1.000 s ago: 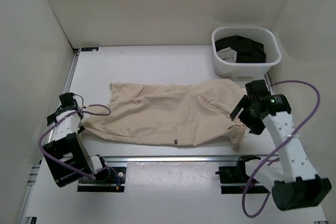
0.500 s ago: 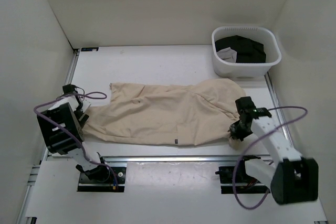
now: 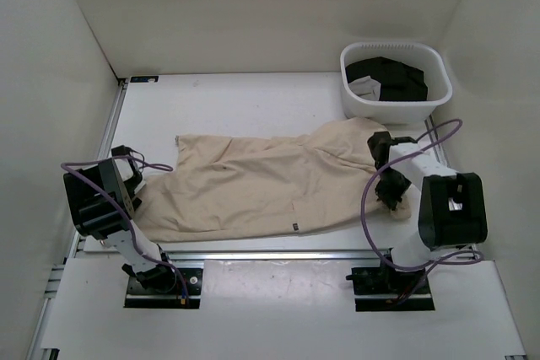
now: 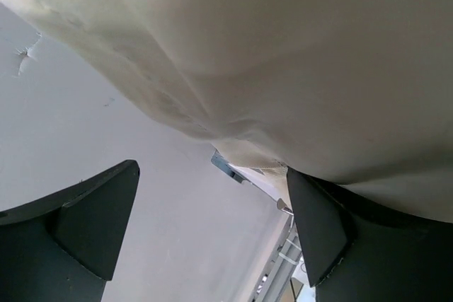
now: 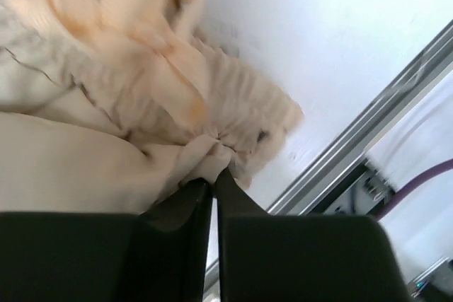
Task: Fold and stack the trousers
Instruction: Flatten the trousers out
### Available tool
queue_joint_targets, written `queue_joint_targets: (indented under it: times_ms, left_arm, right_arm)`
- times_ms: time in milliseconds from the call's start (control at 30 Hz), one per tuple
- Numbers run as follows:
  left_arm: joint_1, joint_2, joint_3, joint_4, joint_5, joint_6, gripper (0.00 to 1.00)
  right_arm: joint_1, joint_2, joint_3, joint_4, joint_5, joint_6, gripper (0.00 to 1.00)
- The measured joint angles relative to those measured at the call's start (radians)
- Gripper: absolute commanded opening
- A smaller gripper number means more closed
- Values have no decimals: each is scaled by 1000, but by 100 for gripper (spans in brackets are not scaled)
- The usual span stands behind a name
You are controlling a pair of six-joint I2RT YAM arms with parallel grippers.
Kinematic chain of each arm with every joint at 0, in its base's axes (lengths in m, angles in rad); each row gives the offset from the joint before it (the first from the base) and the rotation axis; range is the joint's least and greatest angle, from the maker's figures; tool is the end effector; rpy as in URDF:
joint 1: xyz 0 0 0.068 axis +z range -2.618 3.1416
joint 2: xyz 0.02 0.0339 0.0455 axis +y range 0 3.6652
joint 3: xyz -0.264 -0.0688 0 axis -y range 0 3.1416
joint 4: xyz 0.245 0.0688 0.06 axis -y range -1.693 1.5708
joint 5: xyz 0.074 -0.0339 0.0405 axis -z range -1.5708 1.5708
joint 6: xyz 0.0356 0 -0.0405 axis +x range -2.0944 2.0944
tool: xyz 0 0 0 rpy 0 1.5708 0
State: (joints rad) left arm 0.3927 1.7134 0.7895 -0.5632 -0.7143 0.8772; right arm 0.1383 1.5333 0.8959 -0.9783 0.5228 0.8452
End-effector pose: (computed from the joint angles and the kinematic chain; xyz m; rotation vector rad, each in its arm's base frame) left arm 0.2327 0.1216 0.1149 -0.5958 -2.5840 -0.8624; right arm 0.2382 0.0152 0.1750 0.9705 2.6799 -0.7024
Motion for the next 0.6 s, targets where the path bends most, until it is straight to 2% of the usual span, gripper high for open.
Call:
queue_joint_targets:
  times_ms: [67,100,200,233,300,467,600]
  left_arm:
    - [1,-2,0,0,0,-2,97]
    - [1,-4,0,0,-1,-2,97]
    - [3,-8,0,1,-1,-1,97]
    - [5,-9,-2,5,-2,1,97]
    - [11,-12,-7,14,-5,6,97]
    - [23,-16,-11,24,-5,16,97]
    - [28,-16,-11,25,-6,16,97]
  right_arm:
    - [-3,21,45,-1,34,-43,16]
    - [-3,14,52,-3,36,-54,27]
    - [-5,-69,53,-27,8,-80,46]
    - [-5,-117,53,-40,-11,-80,61]
    - [-6,-223,55,-75,-48,-70,73]
    - [-48,-420,106,-195,-106,20,80]
    - [-106,-521,99,-182,-129,155,83]
